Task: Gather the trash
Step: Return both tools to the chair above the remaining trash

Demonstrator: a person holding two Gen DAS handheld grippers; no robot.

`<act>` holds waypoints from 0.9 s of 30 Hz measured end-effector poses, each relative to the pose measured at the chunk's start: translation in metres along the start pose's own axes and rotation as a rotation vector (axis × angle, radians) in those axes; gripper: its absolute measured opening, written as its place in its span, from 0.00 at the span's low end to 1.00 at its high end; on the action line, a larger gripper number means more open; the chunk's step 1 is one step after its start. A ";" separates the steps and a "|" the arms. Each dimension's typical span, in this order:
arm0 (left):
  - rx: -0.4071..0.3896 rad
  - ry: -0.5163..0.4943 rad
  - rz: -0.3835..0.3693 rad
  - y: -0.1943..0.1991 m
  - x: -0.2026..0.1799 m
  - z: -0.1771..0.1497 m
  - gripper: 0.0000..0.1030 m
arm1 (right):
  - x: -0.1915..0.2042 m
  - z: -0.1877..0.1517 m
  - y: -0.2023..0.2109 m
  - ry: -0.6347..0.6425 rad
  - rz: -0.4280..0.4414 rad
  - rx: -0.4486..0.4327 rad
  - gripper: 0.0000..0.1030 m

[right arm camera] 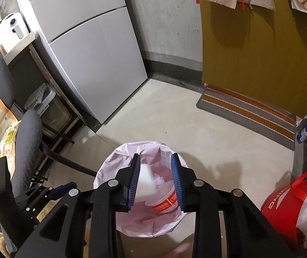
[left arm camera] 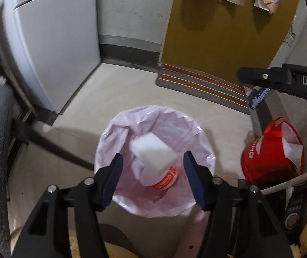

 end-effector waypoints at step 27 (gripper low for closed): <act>-0.267 0.545 0.415 0.233 0.211 -0.068 0.56 | 0.271 0.007 0.062 0.569 0.304 -0.069 0.40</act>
Point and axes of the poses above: each gripper's, at about its wrist camera, not at the fingertips, and y roughly against the way its jaws point, x to its left, z to its top, the point moved 8 cm from there along -y, roughly the way its jaws point, and after that the axes turned 10 degrees about y, right-handed, at the moved point
